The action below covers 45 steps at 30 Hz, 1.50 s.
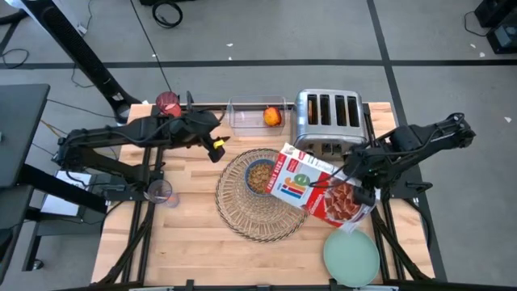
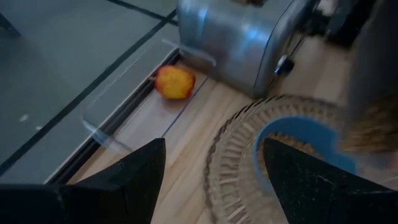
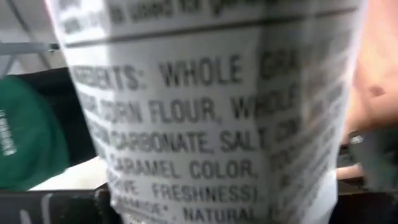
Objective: Arrange a breakfast setting
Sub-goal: Pour the cereal from the cereal box into the blue bowl
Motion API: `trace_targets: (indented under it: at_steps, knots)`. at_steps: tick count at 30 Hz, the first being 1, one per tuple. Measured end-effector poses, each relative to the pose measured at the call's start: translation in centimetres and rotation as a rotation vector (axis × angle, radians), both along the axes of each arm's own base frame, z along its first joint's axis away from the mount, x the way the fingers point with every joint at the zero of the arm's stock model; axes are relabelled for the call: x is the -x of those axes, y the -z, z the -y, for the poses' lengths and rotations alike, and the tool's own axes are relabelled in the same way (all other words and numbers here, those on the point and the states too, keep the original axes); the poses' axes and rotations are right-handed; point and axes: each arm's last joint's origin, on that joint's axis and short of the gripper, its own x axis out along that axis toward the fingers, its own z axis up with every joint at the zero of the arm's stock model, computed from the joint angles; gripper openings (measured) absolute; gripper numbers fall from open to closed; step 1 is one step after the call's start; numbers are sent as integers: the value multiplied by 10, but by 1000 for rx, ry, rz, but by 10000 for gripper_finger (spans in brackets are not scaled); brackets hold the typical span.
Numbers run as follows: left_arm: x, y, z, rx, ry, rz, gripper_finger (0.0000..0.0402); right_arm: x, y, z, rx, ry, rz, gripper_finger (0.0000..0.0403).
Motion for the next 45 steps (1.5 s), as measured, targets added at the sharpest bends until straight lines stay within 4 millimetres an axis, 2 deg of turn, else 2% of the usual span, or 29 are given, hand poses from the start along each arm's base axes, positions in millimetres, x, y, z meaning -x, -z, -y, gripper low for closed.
trace_targets:
  at_steps: [9, 17, 26, 33, 41, 45]
  knots:
    - [4, -44, 10, 50, 69, 157, 274, 15, 15, 4, 137, -39, 45, 203]
    - [15, -83, 18, 67, 93, 299, 274, 35, 29, 10, 254, -67, 166, 203]
    - [30, -128, 19, 125, 67, 530, 274, 46, 30, 15, 329, -111, 387, 203]
    - [32, -142, 21, 185, 54, 660, 274, 51, 19, 19, 385, -160, 582, 203]
    - [26, -147, 37, 232, 77, 744, 274, 46, -3, 19, 466, -195, 916, 203]
    - [25, -147, 46, 254, 45, 758, 274, 37, -10, 15, 514, -220, 1079, 203]
